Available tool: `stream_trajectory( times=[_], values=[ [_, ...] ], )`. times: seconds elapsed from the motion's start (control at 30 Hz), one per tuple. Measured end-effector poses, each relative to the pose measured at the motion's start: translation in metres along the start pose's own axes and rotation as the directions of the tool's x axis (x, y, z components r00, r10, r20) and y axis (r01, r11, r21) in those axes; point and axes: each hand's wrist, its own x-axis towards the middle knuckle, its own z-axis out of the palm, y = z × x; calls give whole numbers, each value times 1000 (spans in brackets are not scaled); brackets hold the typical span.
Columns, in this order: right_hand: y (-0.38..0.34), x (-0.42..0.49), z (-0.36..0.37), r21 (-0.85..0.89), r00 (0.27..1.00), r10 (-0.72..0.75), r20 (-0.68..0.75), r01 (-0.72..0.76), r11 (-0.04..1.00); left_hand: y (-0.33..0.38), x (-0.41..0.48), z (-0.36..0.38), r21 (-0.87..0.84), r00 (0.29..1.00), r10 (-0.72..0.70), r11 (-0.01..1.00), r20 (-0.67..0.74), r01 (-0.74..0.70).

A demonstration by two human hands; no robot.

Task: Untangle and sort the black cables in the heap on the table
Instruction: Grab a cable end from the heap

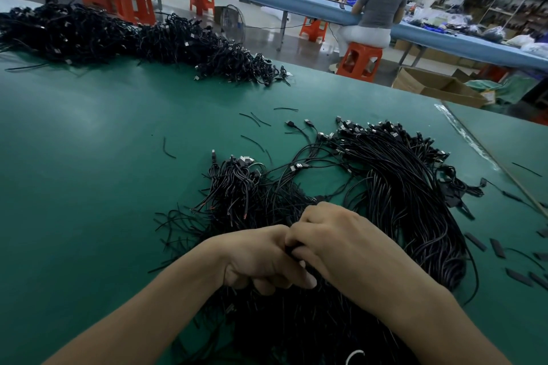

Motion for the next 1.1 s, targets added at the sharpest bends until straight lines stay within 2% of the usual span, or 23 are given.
stream_trajectory(
  times=[0.4,0.57,0.87,1.03,1.1],
  values=[
    [6,0,3,-37,1000,-1,-20,0,999,-3,4,-3,-115,998,7,993,57,0],
    [7,0,3,0,996,78,-31,-78,997,-1,4,0,-3,999,-31,1000,-13,31],
    [6,3,3,-105,998,-26,-61,20,994,-1,5,2,-77,999,2,997,-33,-4],
    [6,6,3,-142,998,-63,4,63,988,2,6,5,-41,999,-16,999,-47,14],
    [6,6,6,-195,998,-63,2,62,979,3,5,5,-80,998,-9,997,-61,4]
  ],
)
